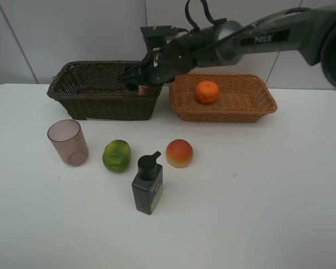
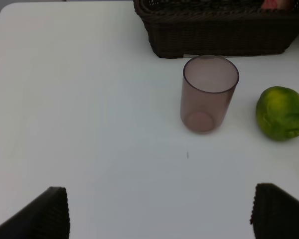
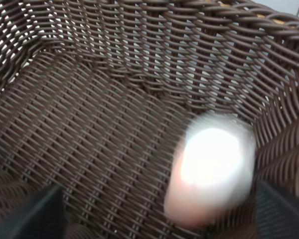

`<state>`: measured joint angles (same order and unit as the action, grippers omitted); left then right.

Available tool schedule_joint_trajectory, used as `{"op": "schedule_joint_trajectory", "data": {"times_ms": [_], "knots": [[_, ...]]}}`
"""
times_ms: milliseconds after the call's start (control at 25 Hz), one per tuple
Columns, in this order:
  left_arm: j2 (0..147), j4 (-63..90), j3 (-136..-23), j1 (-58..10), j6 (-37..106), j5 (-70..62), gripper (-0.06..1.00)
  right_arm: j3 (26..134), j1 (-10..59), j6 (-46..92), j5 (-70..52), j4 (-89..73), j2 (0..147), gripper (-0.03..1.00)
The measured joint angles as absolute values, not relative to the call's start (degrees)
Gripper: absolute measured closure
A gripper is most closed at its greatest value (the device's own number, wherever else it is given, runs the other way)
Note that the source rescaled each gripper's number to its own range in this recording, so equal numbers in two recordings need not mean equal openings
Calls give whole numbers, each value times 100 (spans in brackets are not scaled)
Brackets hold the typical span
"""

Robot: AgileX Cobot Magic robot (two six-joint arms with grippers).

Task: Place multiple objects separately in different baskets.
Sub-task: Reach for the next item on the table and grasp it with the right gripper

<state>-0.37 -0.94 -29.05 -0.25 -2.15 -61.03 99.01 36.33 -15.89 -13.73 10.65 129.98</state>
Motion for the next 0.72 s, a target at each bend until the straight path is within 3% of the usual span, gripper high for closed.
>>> {"op": "schedule_joint_trajectory", "data": {"times_ms": [200,720], "knots": [[-37,-94,-2905,-25,-215,-6103,-1,9901,3633,-1589,-1667,1065,12676,11],[-37,-94,-2905,-25,-215,-6103,-1,9907,3645,-1733,-4537,822,11546,11]]}}
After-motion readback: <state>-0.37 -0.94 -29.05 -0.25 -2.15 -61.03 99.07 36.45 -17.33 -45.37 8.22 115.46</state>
